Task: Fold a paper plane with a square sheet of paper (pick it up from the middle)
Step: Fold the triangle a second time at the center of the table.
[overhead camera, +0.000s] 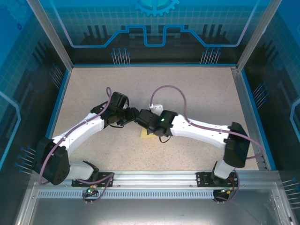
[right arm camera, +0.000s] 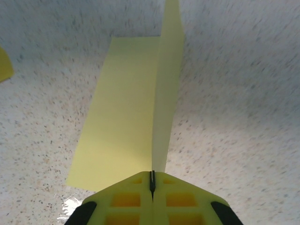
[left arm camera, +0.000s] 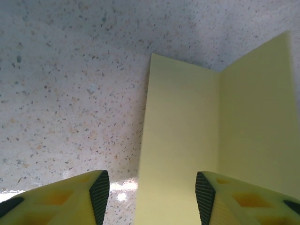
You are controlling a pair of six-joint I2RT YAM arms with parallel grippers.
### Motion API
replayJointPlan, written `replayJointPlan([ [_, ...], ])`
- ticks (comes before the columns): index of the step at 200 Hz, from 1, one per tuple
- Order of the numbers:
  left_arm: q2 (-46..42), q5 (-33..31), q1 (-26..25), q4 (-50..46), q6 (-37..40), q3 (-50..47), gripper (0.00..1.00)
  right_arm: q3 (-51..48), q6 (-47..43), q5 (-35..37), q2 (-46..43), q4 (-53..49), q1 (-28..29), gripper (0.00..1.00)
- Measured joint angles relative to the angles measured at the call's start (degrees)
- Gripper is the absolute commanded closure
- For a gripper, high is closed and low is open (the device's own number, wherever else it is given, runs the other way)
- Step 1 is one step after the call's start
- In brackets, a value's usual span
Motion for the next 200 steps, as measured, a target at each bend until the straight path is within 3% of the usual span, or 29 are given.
replayJointPlan([
  [62,0.8,2.1,0.0,2.2,-1.7,-4.4,0.69,0.0,5.3,-4.9,6.6,6.1,1.3,1.00],
  [101,4.3,7.1,0.0,7.2,-4.0,-7.5,0.83,-0.5,5.4,-6.5,7.1,8.4,1.4,1.00],
  [154,10.6,13.7,-0.6,13.0,-4.6,-8.3,0.88,-5.6,5.1,-8.2,7.1,12.2,1.4,1.00],
  [200,15.0,14.3,-3.2,14.2,-4.6,-8.3,0.91,-7.5,4.9,-9.5,6.9,15.3,1.4,1.00],
])
